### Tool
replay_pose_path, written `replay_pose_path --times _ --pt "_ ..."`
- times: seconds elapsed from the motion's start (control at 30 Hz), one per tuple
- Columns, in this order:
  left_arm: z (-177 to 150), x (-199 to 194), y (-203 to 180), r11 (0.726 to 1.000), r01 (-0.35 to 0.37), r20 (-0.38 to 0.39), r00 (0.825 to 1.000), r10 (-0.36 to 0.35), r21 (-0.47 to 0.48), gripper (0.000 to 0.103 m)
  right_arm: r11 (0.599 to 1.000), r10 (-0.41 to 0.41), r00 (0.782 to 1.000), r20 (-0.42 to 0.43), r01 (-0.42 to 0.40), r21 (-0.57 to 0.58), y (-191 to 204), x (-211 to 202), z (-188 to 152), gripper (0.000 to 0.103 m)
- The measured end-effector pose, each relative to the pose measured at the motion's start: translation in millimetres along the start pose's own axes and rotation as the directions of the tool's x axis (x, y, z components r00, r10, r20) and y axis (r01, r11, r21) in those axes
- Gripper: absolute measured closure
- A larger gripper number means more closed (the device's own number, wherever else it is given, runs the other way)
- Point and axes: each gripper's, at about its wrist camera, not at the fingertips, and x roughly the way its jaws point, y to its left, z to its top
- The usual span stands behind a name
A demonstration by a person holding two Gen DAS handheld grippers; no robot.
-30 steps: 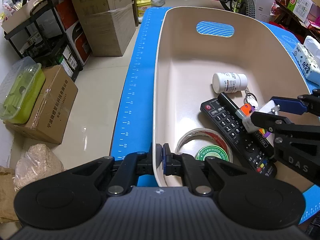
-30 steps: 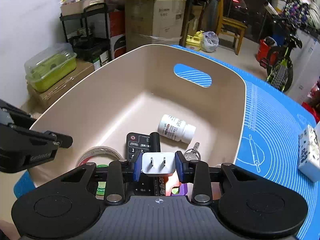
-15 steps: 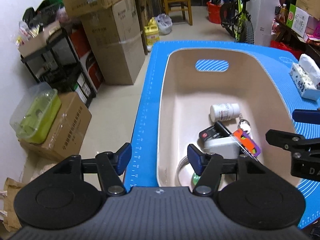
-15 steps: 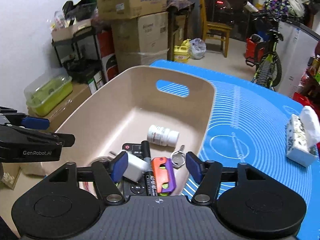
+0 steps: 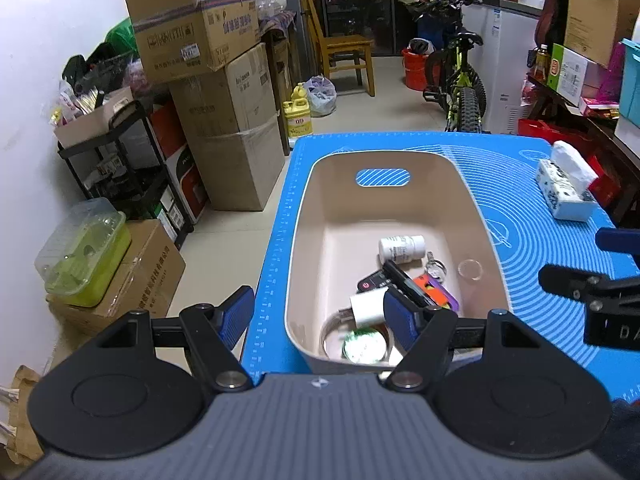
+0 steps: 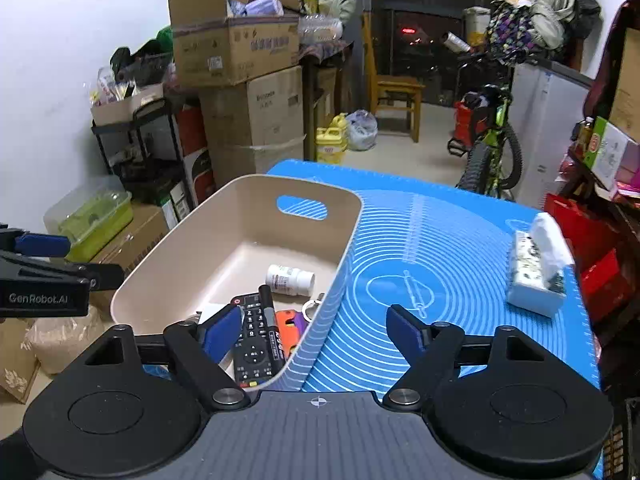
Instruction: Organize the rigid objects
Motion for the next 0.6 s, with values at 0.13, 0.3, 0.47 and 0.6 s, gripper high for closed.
replay_pose_path --times 0.13,0.3,0.47,0.6 --pt "-10 -23 -6 1.000 0.004 0.016 1.000 -0.004 -0.003 0.031 1.000 -0.009 1.000 0.021 0.009 0.016 -3 -28 -10 0.020" --pt "-23 -48 -15 1.000 -0.004 0.050 0.999 0.004 -0.006 0.031 1.000 -0.024 0.999 0.037 0.023 0.016 -2 -56 -25 0.018" --pt "-35 -66 -23 1.000 0.010 0.071 0.997 -0.009 -0.004 0.031 0.999 -0.026 0.998 0.050 0.024 0.043 -5 -79 -45 0.015" --pt "-47 -76 -32 1.000 0.000 0.098 0.995 -0.001 0.003 0.031 0.998 -0.038 0.998 0.053 0.036 0.044 -8 -90 -60 0.015"
